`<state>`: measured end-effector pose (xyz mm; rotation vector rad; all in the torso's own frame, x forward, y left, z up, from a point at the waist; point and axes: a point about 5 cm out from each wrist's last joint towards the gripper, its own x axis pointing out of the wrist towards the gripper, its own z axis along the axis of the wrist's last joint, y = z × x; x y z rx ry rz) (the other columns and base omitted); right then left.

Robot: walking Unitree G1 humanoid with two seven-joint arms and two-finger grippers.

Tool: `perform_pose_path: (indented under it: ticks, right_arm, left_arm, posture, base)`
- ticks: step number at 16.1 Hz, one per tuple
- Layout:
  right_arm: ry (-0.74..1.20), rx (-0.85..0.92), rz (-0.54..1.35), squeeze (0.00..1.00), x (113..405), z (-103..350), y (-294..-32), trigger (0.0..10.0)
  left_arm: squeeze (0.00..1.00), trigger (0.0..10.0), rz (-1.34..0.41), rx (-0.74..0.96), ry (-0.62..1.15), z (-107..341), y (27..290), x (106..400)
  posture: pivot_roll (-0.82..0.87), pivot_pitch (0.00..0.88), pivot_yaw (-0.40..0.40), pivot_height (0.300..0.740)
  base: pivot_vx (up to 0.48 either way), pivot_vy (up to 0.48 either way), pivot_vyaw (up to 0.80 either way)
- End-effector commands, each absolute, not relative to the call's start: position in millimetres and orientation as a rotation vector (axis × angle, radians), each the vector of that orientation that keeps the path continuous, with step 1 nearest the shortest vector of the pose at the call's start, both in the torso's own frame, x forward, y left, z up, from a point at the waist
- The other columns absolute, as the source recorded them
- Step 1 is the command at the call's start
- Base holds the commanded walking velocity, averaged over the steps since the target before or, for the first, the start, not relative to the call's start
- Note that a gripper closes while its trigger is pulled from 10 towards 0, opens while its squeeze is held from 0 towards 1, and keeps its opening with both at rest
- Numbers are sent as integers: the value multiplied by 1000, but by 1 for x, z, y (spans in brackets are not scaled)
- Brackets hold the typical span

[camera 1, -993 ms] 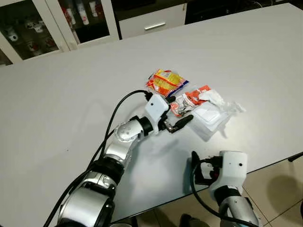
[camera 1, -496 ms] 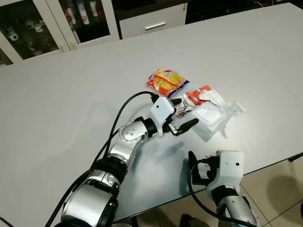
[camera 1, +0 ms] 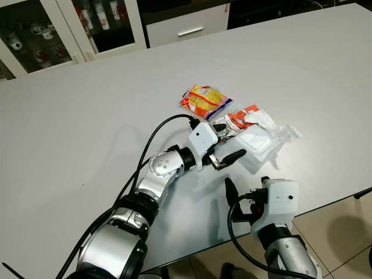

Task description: Picking trash to rubbish bin

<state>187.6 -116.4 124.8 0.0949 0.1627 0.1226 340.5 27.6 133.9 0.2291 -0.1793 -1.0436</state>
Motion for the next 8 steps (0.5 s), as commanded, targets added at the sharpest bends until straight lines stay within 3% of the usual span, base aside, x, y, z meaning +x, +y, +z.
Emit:
perform_pose_path:
  ticks: [1,8]
  right_arm:
    - [151,109,137,0,187,127,-114,10000]
    - [140,106,137,0,186,126,-112,10000]
  left_arm:
    - [0,10000,-1049,251,-173,134,28,341]
    - [0,10000,-989,388,-209,134,33,345]
  posture:
    - [-4,185,86,740]
    - [-5,190,90,740]
  base:
    - [0,0,0]
    - [0,0,0]
